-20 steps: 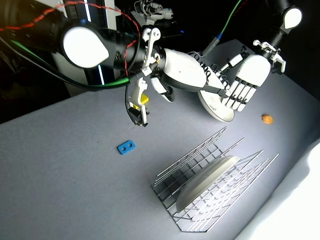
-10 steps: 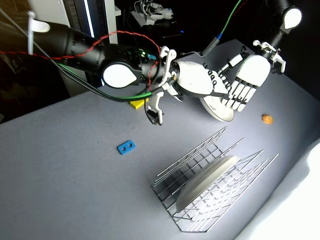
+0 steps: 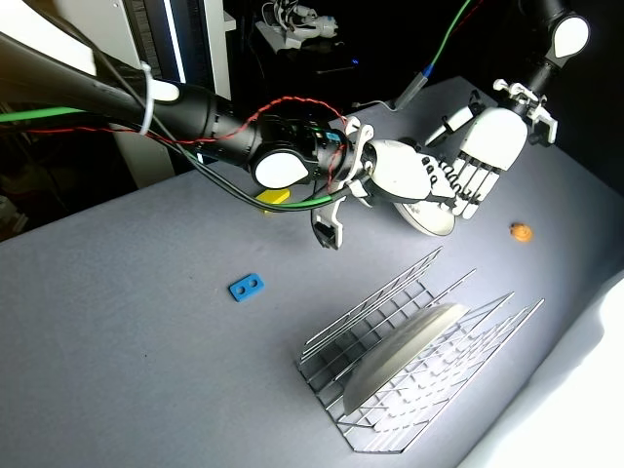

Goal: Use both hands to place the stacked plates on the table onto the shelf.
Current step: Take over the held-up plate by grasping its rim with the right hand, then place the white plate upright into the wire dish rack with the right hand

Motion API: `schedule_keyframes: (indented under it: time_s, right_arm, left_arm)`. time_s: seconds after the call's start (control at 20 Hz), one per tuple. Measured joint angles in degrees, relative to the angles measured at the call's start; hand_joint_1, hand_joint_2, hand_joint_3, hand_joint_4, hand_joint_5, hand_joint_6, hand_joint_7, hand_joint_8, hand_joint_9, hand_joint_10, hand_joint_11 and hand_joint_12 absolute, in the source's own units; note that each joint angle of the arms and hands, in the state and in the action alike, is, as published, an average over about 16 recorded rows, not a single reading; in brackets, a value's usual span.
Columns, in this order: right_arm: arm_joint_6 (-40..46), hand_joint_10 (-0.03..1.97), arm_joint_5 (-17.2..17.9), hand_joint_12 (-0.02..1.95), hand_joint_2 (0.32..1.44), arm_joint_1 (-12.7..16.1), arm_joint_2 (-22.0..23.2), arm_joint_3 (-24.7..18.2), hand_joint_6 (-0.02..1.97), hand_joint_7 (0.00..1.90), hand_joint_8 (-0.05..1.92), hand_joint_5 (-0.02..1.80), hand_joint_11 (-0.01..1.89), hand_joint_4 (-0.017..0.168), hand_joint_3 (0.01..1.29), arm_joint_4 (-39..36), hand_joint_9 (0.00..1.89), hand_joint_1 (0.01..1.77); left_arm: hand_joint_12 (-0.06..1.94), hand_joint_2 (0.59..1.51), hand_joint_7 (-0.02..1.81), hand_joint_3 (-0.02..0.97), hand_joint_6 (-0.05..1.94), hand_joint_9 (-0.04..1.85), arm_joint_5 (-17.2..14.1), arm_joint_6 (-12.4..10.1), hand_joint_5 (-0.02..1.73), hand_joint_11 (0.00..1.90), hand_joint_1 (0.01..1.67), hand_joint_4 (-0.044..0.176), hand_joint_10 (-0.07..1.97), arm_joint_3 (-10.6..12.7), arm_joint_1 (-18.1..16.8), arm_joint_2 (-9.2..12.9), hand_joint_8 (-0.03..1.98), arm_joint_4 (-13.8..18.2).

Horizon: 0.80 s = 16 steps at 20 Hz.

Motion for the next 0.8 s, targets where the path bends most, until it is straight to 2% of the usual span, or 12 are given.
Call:
schedule_keyframes:
  time_s: [0.2,0.4,0.8]
  right_arm:
    - [-0.4,0.02,0.6,0.60,1.03,-0.8,-2.4,1.7,0.03,0.10,0.02,0.13,0.02,0.000,0.01,0.1,0.11,1.24]
    - [-0.8,0.03,1.4,0.79,1.05,-1.3,-3.8,2.6,0.04,0.27,0.02,0.29,0.09,0.000,0.01,0.1,0.28,1.24]
    - [-1.5,0.03,3.8,0.94,1.06,-1.6,-5.0,3.7,0.38,0.69,0.27,0.63,0.54,-0.005,0.01,0.0,0.80,1.21]
  left_arm:
    - [0.01,1.177,0.02,0.017,-0.01,-0.02,0.0,0.0,0.06,0.02,0.01,-0.005,-0.03,0.1,0.0,-0.1,0.00,0.0]
    - [0.01,1.176,0.02,0.017,-0.01,-0.02,-0.1,0.0,0.06,0.03,0.01,-0.005,-0.03,0.2,0.0,-0.2,0.00,0.0]
    - [0.01,1.171,0.03,0.018,-0.01,-0.02,-0.3,0.0,0.06,0.03,0.01,-0.005,-0.03,0.4,-0.5,-0.5,0.00,0.3]
